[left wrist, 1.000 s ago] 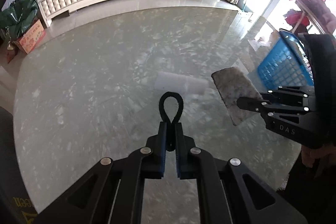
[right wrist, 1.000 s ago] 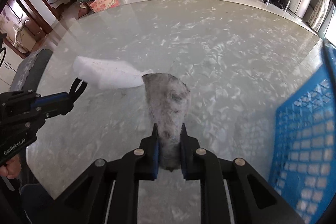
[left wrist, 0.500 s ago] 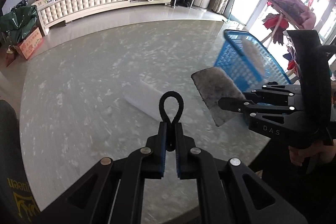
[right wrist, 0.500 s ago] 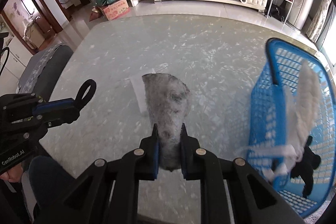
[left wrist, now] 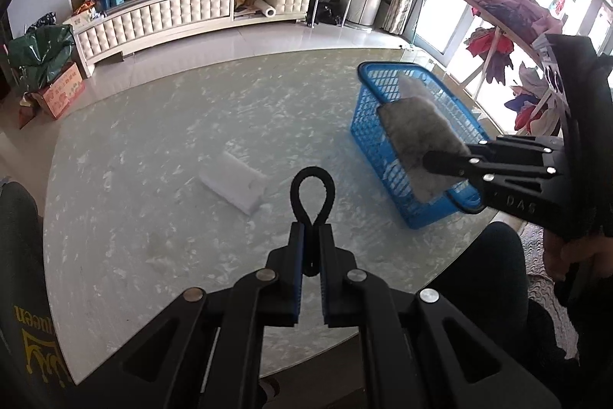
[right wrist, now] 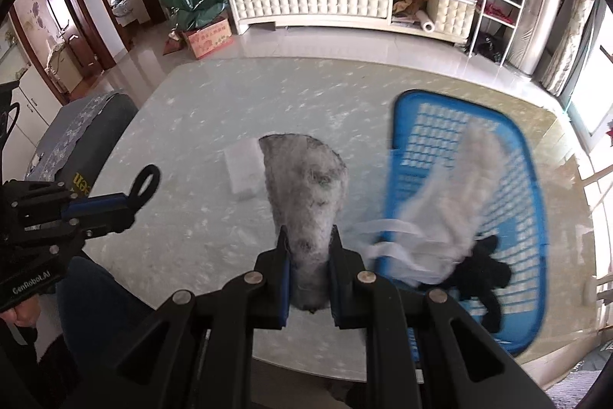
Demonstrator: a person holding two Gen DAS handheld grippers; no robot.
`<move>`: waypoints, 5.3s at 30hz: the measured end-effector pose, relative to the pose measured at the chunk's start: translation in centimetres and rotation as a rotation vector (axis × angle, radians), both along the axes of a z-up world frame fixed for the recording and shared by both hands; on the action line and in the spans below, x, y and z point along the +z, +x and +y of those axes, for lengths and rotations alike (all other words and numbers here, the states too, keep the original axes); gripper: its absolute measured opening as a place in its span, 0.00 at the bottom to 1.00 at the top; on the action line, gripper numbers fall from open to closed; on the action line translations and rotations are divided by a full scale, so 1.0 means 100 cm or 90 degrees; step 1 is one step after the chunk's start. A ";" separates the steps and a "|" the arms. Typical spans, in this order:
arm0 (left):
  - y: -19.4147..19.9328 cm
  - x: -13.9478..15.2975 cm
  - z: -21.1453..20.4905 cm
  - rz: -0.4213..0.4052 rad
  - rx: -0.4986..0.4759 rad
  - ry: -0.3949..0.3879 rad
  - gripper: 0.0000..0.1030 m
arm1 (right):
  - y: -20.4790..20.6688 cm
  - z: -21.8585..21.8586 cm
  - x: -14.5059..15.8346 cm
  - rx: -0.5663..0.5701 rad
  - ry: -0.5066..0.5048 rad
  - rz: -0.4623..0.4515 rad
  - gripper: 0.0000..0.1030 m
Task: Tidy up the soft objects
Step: 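Carry the grey felt pad into the blue basket and open the right gripper, then lower the black rubber ring into the blue basket and open the left gripper, then move the right gripper back over the white sponge block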
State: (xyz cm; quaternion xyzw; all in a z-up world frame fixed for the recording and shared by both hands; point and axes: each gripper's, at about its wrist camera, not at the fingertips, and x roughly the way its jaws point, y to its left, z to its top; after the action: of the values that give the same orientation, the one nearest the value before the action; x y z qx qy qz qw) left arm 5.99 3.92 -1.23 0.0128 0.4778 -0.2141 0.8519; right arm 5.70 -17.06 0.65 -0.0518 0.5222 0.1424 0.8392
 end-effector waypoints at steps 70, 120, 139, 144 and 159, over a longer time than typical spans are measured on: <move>0.028 -0.008 -0.063 -0.007 -0.034 -0.039 0.06 | 0.000 -0.075 0.013 -0.037 -0.130 0.004 1.00; 0.072 -0.049 -0.274 0.077 -0.233 0.039 0.09 | -0.040 -0.190 0.006 -0.137 -0.019 0.004 1.00; 0.069 -0.036 -0.265 0.049 -0.212 0.071 0.70 | -0.050 -0.190 0.025 -0.154 -0.006 -0.007 1.00; 0.063 -0.021 -0.240 0.023 -0.183 0.062 0.83 | -0.055 -0.178 0.037 -0.155 -0.003 -0.019 1.00; 0.035 0.020 -0.132 -0.046 -0.058 0.057 0.92 | -0.055 -0.100 0.062 -0.105 0.008 -0.055 1.00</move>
State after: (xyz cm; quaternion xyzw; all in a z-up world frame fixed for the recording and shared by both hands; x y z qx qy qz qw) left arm 9.50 -9.24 0.82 0.0801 0.4545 -0.2307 0.8566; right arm 0.21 -27.09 6.89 -0.0094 0.4871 0.0741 0.8701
